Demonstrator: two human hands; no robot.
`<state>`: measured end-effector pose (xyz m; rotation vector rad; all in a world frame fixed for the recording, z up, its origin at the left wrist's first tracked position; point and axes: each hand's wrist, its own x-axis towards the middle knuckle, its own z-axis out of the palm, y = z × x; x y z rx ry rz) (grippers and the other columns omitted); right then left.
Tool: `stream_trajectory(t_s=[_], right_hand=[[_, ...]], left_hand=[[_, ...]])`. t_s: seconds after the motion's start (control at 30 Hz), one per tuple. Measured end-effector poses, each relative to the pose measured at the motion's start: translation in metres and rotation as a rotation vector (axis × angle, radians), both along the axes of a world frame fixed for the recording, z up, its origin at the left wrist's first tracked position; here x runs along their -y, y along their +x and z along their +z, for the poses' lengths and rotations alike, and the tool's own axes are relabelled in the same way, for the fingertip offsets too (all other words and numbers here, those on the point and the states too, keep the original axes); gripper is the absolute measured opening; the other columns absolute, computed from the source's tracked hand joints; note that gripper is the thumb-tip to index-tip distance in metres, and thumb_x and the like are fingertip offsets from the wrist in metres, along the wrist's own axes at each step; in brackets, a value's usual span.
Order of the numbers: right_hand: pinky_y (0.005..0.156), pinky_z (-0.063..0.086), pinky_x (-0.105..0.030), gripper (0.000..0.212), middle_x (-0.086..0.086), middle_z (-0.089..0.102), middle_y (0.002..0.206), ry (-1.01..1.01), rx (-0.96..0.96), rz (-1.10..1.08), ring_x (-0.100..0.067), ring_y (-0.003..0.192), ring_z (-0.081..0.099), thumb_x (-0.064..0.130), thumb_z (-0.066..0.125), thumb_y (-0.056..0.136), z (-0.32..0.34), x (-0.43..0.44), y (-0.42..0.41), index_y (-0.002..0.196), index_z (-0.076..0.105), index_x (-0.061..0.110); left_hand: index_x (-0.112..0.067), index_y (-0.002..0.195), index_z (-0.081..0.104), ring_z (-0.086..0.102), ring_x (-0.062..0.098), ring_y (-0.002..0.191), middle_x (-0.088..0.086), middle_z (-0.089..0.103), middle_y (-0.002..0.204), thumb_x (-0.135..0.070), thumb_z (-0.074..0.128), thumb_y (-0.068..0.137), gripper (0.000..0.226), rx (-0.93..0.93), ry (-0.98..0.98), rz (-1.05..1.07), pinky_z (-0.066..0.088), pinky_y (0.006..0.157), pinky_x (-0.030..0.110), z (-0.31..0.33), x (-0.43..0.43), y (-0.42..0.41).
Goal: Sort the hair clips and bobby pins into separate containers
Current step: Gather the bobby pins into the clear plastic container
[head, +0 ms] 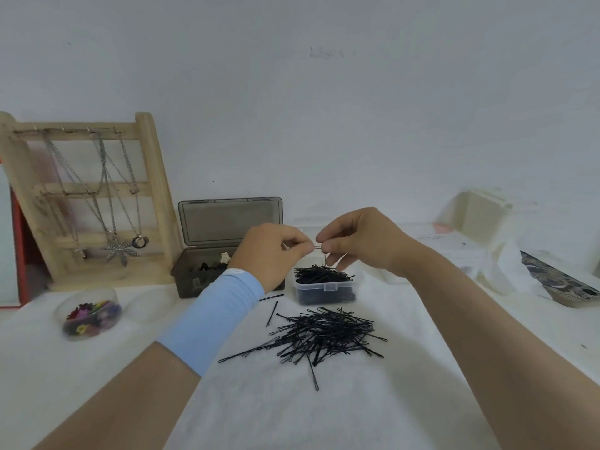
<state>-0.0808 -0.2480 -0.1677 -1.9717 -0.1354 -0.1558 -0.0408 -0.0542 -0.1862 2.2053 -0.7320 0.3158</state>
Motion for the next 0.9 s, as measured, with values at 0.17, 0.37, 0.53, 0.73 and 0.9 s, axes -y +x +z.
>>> stream_trajectory(t_s=[0.17,0.37,0.53,0.73,0.9], right_hand=[[0.068,0.061,-0.030,0.014,-0.018,0.072,0.075,0.249,0.073,-0.133,-0.024,0.072,0.073,-0.006,0.071,0.085,-0.009,0.002,0.005,0.097,0.071,-0.001],[0.069,0.062,-0.033,0.013,-0.020,0.072,0.080,0.236,0.020,-0.148,-0.028,0.078,0.075,-0.008,0.071,0.083,-0.017,0.003,0.005,0.094,0.070,-0.001],[0.071,0.062,-0.033,0.015,-0.015,0.071,0.078,0.366,0.045,-0.067,-0.029,0.080,0.075,-0.006,0.073,0.083,-0.009,-0.001,0.002,0.097,0.069,-0.002],[0.061,0.061,-0.032,0.013,-0.012,0.072,0.073,0.120,0.045,-0.083,-0.026,0.072,0.074,-0.004,0.073,0.084,-0.002,0.008,-0.004,0.096,0.072,0.002],[0.065,0.053,-0.025,0.011,0.012,0.072,0.065,-0.328,0.017,-0.192,-0.011,0.060,0.068,0.014,0.080,0.079,-0.008,0.013,0.001,0.085,0.078,0.023]], left_hand=[[-0.030,0.104,0.067,0.052,-0.008,0.077,-0.016,0.063,0.092,-0.033,0.066,0.091,0.014,0.053,0.062,0.080,0.035,0.066,0.005,0.002,-0.010,0.008],[-0.034,0.100,0.065,0.055,-0.010,0.083,-0.022,0.063,0.089,-0.039,0.065,0.090,0.012,-0.040,0.076,0.119,0.047,0.082,0.023,0.001,-0.017,0.006],[-0.033,0.099,0.074,0.061,0.003,0.069,-0.018,0.073,0.092,-0.046,0.071,0.083,0.020,-0.232,0.070,0.004,0.052,0.078,0.027,-0.006,-0.004,-0.001],[-0.027,0.076,0.077,0.051,0.005,0.048,-0.013,0.074,0.074,-0.029,0.067,0.090,0.017,-0.184,0.041,0.019,0.051,0.061,0.024,0.005,-0.023,0.008],[-0.032,0.074,0.077,0.061,-0.005,0.068,-0.020,0.072,0.076,-0.031,0.068,0.089,0.018,-0.075,0.082,0.117,0.052,0.077,0.025,0.015,-0.043,0.019]])
